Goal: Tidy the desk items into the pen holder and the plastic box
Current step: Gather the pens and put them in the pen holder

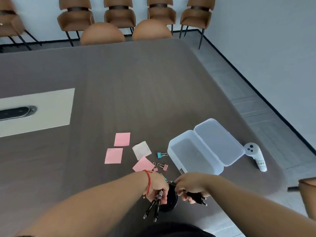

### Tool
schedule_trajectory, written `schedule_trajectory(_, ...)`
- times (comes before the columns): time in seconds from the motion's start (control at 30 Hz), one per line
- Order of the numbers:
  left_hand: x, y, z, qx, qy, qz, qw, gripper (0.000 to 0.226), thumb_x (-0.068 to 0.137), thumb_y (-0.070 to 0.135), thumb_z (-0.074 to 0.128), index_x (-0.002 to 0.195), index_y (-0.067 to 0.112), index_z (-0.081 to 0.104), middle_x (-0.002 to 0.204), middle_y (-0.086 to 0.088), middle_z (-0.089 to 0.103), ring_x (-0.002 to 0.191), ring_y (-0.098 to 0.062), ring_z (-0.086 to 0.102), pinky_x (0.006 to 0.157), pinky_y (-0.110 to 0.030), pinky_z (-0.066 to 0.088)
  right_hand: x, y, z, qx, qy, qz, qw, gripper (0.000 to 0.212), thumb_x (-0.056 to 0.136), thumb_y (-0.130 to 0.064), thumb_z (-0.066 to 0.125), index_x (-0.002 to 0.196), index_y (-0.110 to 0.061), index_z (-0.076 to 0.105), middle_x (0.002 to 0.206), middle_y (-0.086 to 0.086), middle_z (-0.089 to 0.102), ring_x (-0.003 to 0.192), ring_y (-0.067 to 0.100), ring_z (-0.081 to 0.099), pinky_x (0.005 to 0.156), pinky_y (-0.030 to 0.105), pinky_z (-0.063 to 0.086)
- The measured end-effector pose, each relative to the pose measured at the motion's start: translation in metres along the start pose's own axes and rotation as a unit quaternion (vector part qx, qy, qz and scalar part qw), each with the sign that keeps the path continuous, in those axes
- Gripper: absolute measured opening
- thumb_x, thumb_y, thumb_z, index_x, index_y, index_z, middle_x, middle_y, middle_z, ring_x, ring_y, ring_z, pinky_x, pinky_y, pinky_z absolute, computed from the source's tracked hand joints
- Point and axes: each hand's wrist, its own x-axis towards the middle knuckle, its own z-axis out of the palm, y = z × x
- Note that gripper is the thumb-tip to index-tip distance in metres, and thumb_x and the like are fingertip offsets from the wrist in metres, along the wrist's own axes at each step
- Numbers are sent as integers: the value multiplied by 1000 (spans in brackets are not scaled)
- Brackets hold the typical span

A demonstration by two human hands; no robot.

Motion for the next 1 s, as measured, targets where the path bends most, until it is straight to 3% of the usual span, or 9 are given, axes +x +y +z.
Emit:
schedule_trajectory(0.2,14,-3,5,-9,-1,-60,998,20,92,11,43,74,5,49,69,-4,53,62,-11,57,58,-19,51,19,8,11,-83,5,49,995,19,89,-9,47,101,-1,59,77,8,56,59,19,57,45,22,48)
schedule_trajectory(0.3,11,1,5,-7,-10,-69,998,23,94,10,40,75,4,51,69,-5,52,57,-11,53,43,-18,51,29,8,15,-139,18,62,988,35,92,-13,46,121,2,58,95,14,65,72,25,64,68,31,59)
schedule_trajectory(0.4,8,3,4,-9,-13,-71,997,22,95,7,36,78,4,50,70,-5,50,59,-11,50,39,-15,49,33,5,21,-209,22,61,976,35,95,-13,44,124,1,58,116,20,68,82,28,65,84,38,58)
schedule_trajectory(0.53,3,5,6,-5,-30,-68,997,23,95,7,37,78,6,53,60,-4,60,51,-9,57,40,-15,49,36,0,23,-271,9,73,960,36,97,-14,43,128,-3,56,119,17,69,72,23,64,61,27,52)
schedule_trajectory(0.6,3,5,4,-5,-26,-63,998,21,95,6,39,81,7,54,70,-5,61,57,-9,59,41,-17,52,35,-3,24,-288,13,83,954,37,98,-15,42,131,-4,53,117,17,70,62,19,61,53,25,49)
schedule_trajectory(0.77,11,0,0,11,5,-61,998,17,92,3,41,98,9,56,89,-6,53,68,-10,56,44,-17,54,34,-13,32,-311,24,96,945,39,102,-18,38,138,-4,45,85,10,60,57,18,58,55,26,48)
schedule_trajectory(0.83,11,0,-1,11,2,-58,998,15,93,5,42,95,10,56,87,-6,52,67,-10,56,44,-16,54,31,-19,35,-343,27,100,934,39,103,-21,37,134,-1,49,98,11,65,59,17,59,60,26,47)
schedule_trajectory(0.93,4,3,0,-3,-25,-58,998,16,94,12,46,85,12,59,88,-5,56,67,-12,58,49,-16,54,24,-22,35,-353,30,95,930,38,103,-21,40,129,2,53,120,12,67,90,25,71,82,33,53)
schedule_trajectory(1.0,-3,5,0,-11,-40,-59,997,16,95,16,48,88,11,61,88,-4,60,67,-13,61,49,-18,56,23,-21,32,-297,58,62,951,35,97,-18,52,127,0,56,120,17,68,104,32,69,89,40,54)
